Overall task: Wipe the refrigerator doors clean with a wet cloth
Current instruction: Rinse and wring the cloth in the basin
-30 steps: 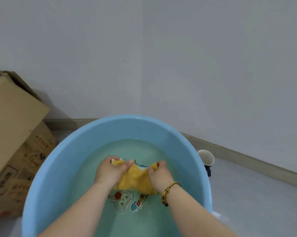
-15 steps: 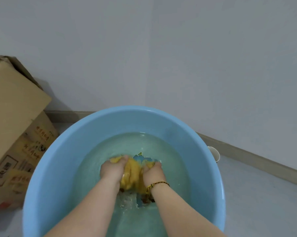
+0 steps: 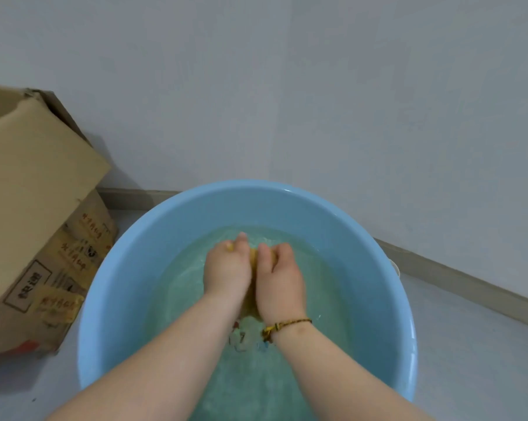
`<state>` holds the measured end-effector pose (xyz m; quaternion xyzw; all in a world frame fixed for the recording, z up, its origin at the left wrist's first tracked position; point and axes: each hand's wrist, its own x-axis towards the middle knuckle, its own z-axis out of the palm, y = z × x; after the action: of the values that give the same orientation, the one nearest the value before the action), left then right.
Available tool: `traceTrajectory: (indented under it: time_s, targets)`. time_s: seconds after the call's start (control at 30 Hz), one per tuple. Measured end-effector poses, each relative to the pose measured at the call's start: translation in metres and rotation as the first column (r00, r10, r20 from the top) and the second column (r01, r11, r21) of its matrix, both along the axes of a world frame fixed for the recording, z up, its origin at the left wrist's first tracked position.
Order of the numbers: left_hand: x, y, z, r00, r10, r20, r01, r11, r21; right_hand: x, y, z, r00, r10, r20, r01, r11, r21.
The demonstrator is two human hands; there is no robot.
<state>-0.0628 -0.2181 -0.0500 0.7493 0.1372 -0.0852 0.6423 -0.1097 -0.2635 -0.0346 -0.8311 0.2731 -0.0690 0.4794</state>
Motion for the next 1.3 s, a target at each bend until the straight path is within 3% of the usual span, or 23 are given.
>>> traceTrajectory:
  time_s: [0.07, 0.13, 0.27, 0.4, 0.57, 0.63, 0.77, 0.93, 1.03, 1.1, 1.17, 1.23, 1.3]
  targets:
    - [0.008, 0.006, -0.006, 0.988, 0.064, -0.139, -0.088, 0.981, -0.173, -0.005, 0.010, 0.005, 0.995, 0.096, 0.029, -0.093, 0.990, -0.110]
    - [0.000, 0.005, -0.006, 0.983, 0.043, -0.180, -0.073, 0.984, -0.161, 0.011, 0.000, 0.004, 0.992, 0.122, -0.029, -0.125, 0.985, -0.123]
    - [-0.010, -0.004, 0.001, 0.997, -0.011, -0.082, 0.003, 0.995, -0.097, 0.022, -0.018, -0.004, 0.999, 0.015, -0.028, -0.016, 1.000, -0.019]
    - [0.006, 0.009, -0.008, 0.973, 0.038, -0.227, -0.089, 0.973, -0.215, 0.001, 0.005, -0.007, 0.986, 0.160, 0.052, -0.154, 0.983, -0.100]
    - [-0.003, 0.005, -0.013, 0.950, -0.193, -0.244, 0.140, 0.966, -0.215, 0.024, -0.035, -0.035, 0.980, 0.042, -0.194, -0.059, 0.995, -0.082]
    - [0.006, 0.010, -0.023, 0.946, -0.212, -0.245, 0.188, 0.975, -0.119, 0.022, -0.044, -0.046, 0.970, 0.012, -0.244, -0.035, 0.995, -0.093]
    - [0.013, 0.020, -0.042, 0.929, -0.277, -0.245, 0.319, 0.936, 0.149, 0.011, -0.048, -0.062, 0.936, 0.104, -0.337, -0.147, 0.984, -0.105]
    - [0.018, 0.031, -0.063, 0.914, -0.321, -0.247, 0.404, 0.774, 0.488, 0.011, -0.037, -0.070, 0.854, 0.220, -0.471, -0.327, 0.932, -0.156]
    - [0.018, 0.034, -0.070, 0.913, -0.295, -0.281, 0.408, 0.684, 0.605, 0.015, -0.038, -0.075, 0.839, 0.184, -0.511, -0.291, 0.947, -0.137]
    - [0.018, 0.032, -0.068, 0.919, -0.258, -0.299, 0.389, 0.718, 0.577, 0.015, -0.040, -0.072, 0.844, 0.174, -0.507, -0.255, 0.962, -0.094]
    - [0.021, 0.030, -0.062, 0.927, -0.194, -0.321, 0.322, 0.850, 0.416, 0.015, -0.041, -0.061, 0.890, 0.140, -0.433, -0.152, 0.988, 0.008]
    - [0.025, 0.026, -0.049, 0.941, -0.181, -0.285, 0.255, 0.934, 0.250, 0.015, -0.038, -0.046, 0.950, 0.079, -0.303, -0.034, 0.988, 0.151]
    - [0.031, 0.022, -0.034, 0.970, -0.156, -0.184, 0.188, 0.967, 0.170, 0.014, -0.031, -0.031, 0.991, 0.019, -0.130, 0.007, 0.981, 0.192]
